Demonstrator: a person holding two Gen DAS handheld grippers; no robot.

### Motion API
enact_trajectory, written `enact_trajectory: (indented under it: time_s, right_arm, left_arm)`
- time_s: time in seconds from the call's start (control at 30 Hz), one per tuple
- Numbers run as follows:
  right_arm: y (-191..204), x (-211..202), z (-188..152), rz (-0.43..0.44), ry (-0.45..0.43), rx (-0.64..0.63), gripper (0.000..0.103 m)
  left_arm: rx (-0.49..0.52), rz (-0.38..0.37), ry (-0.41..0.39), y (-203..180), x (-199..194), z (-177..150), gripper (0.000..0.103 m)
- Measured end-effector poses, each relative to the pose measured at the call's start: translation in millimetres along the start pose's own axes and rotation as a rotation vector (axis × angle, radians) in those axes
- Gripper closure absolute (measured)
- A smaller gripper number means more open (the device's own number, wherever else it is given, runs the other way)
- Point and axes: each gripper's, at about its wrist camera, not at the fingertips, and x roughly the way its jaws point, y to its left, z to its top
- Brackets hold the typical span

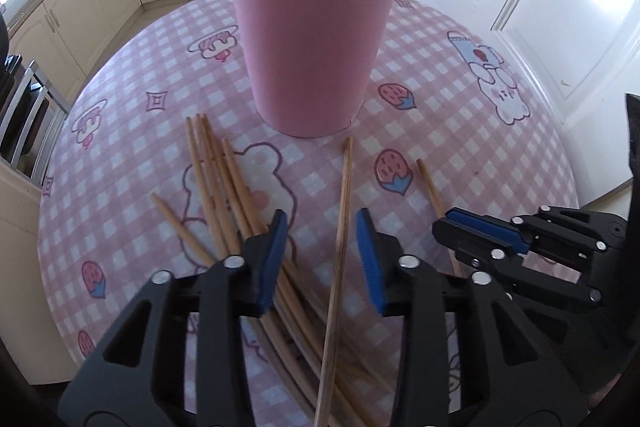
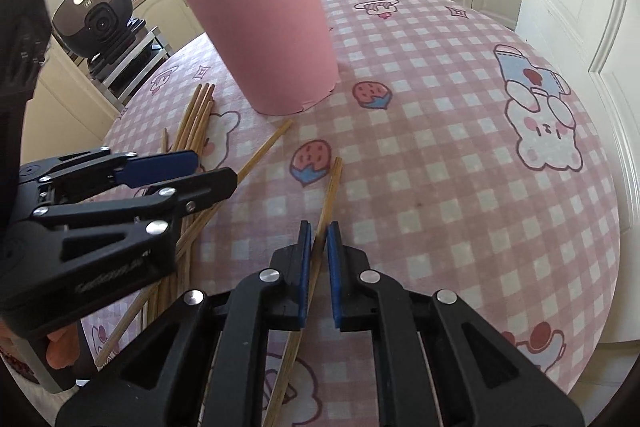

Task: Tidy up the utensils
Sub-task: 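Grasp a chopstick from the pile with each tool, then lift both chopsticks and lower them into the pink cup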

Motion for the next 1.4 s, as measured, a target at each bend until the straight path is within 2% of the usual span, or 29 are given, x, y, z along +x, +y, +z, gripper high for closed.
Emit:
enact_trajectory:
  time_s: [0.1, 0.17, 0.3, 0.5, 0.7, 1.03, 1.17, 1.4]
  right_arm:
    - [-1.5, 1.6, 3.3, 0.005, 0.000, 0.001, 0.097]
    - [-0.9, 3.3, 6.6, 0.002, 0.000, -0.001, 0.097]
    - [-1.0, 7.0, 13.4, 0.000, 0.005, -0.004, 0.097]
    - [4.6, 8.6, 16.7, -0.020, -0.008, -0.017, 0.097]
    - [4.8, -10.8, 18.1, 0.044, -0.075, 0.029, 0.098]
    - [45.2, -108.0, 29.6, 0.138, -0.313, -0.037, 0.099]
    - [61.4, -136.9, 32.7, 0.130, -0.376, -0.077, 0.099]
    - [78.2, -172.1, 38.9, 0.095, -0.462, -0.132, 0.099]
  left_arm:
    - [0.017, 0.031, 0.026, -6.7, 13.2, 5.0, 0.070]
    - [0.018, 0.046, 0.016, -8.8, 17.3, 5.2, 0.072]
    - [0.019, 0.040, 0.000, -13.9, 21.8, 7.9, 0.096]
    - [0.002, 0.007, -0.017, -12.3, 15.9, 7.1, 0.098]
    - [0.011, -0.024, -0.096, -6.5, -30.7, 0.8, 0.098]
    - [0.003, -0.099, -0.297, 8.4, -136.1, -5.2, 0.098]
    - [0.025, -0.127, -0.357, 8.4, -171.2, -10.1, 0.098]
    - [0.036, -0.103, -0.460, 7.3, -212.6, -13.0, 0.098]
